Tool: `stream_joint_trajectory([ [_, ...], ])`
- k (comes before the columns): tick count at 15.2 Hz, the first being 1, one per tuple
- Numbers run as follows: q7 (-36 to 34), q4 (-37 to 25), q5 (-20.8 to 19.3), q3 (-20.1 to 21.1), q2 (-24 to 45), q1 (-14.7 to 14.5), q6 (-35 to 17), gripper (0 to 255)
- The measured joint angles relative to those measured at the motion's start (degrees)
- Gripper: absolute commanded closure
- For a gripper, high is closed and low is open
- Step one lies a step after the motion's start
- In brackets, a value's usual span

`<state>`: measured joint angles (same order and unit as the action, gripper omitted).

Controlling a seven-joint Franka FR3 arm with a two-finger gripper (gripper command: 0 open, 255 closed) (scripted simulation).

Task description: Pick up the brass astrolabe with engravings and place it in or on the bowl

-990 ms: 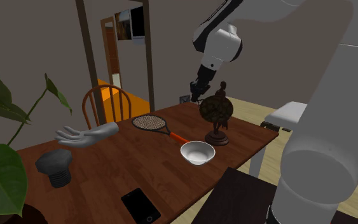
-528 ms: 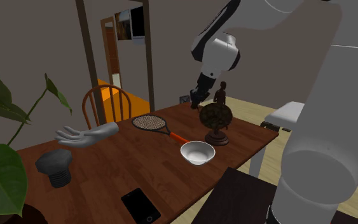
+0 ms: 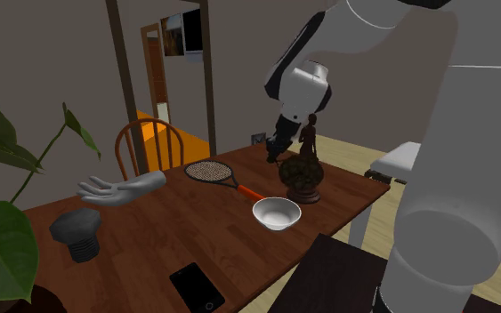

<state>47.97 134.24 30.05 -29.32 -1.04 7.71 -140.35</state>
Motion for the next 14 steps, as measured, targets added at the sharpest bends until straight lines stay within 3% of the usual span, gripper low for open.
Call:
stream_joint_trajectory([
  [8,6.5,0.8,7.4,0.6,5.1,-0.1,-3.8,255],
  [14,7.2,0.7,8.2,0.7,5.7,-0.1,-4.0,255],
])
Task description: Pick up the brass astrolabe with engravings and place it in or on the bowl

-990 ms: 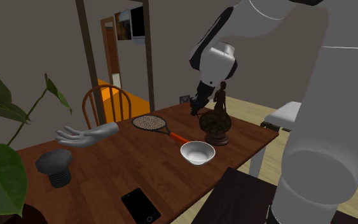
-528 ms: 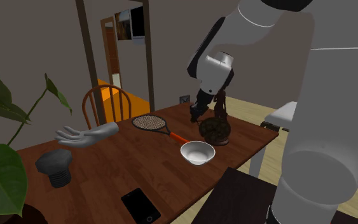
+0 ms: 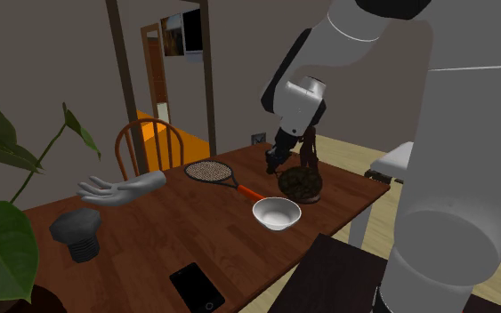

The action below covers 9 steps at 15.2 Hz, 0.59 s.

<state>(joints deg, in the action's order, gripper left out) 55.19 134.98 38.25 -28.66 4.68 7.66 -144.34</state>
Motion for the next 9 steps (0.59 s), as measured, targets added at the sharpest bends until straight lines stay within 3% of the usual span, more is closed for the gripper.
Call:
stream_joint_trajectory([
  [1,0.0,0.0,0.0,0.0,0.0,0.0,0.0,0],
  [7,0.0,0.0,0.0,0.0,0.0,0.0,0.0,0],
  [9,-2.0,0.3,-3.1,-0.8,-2.5,0.2,1.4,0],
])
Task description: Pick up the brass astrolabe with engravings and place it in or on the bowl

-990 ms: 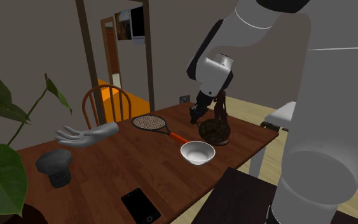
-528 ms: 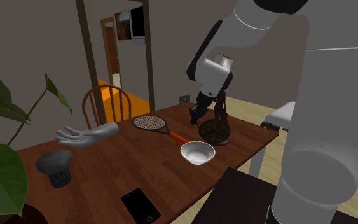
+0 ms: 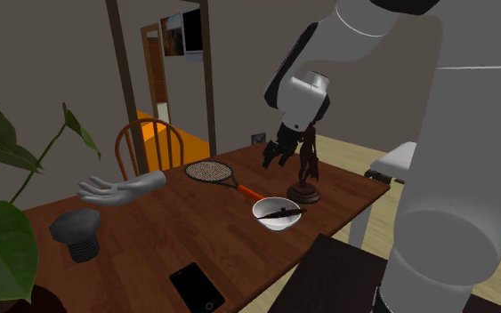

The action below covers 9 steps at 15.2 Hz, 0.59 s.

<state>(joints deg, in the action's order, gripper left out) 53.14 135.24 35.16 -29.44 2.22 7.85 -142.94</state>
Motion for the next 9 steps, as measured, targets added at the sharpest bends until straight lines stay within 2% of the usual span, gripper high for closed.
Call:
stream_joint_trajectory([
  [3,-3.5,0.3,-5.1,-0.8,-4.1,0.5,2.5,0],
  [9,-4.2,0.3,-6.2,-0.9,-4.9,0.7,3.0,0],
])
